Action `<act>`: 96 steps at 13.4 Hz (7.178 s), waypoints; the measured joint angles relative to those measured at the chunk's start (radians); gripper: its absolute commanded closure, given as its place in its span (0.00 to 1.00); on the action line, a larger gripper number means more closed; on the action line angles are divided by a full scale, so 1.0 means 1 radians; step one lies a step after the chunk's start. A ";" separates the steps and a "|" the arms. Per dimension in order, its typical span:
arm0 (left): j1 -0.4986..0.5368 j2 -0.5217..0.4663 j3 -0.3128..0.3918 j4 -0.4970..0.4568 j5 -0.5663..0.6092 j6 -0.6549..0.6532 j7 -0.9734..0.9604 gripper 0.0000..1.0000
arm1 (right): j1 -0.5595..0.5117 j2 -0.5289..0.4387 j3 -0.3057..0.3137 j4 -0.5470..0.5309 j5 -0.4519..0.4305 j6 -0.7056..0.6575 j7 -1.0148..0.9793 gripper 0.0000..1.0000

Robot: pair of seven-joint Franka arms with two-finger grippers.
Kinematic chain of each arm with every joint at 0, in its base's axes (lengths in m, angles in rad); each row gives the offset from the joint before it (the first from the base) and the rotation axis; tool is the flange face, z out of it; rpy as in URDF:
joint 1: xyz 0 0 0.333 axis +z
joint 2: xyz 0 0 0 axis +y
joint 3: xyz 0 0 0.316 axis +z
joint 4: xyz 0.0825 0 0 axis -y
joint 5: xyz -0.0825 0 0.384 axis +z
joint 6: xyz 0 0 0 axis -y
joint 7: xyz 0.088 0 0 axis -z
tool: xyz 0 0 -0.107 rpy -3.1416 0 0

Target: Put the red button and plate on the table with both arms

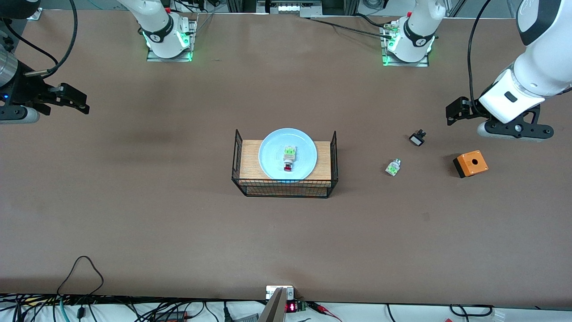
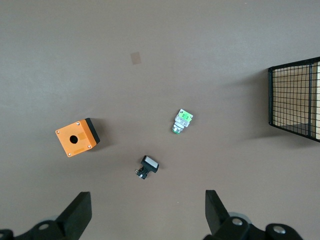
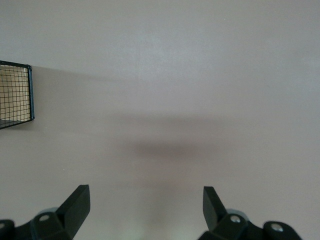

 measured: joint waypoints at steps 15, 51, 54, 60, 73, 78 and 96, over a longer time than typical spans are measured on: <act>-0.029 0.030 -0.008 0.005 -0.015 -0.071 0.000 0.00 | 0.001 0.000 0.002 0.000 0.000 0.002 0.000 0.00; -0.596 0.641 -0.011 0.333 -0.013 0.488 -0.531 0.76 | 0.001 0.004 0.004 0.000 0.001 0.034 0.000 0.00; -0.619 0.641 -0.011 0.334 -0.013 0.488 -0.534 0.79 | 0.001 0.005 0.004 0.000 0.001 0.034 0.000 0.00; -0.596 0.533 0.003 0.376 -0.013 0.287 -0.538 0.78 | 0.001 0.005 0.004 0.000 0.001 0.034 0.000 0.00; -0.124 0.419 0.022 0.297 -0.002 -0.126 0.211 0.78 | 0.203 0.009 0.020 0.000 0.075 0.033 0.526 0.00; -0.027 0.483 0.021 0.128 0.109 0.183 0.365 0.77 | 0.441 0.083 0.026 0.006 0.075 0.103 0.889 0.00; 0.087 0.625 0.018 -0.114 0.202 0.696 0.493 0.00 | 0.628 0.419 0.026 0.097 0.110 0.421 1.603 0.00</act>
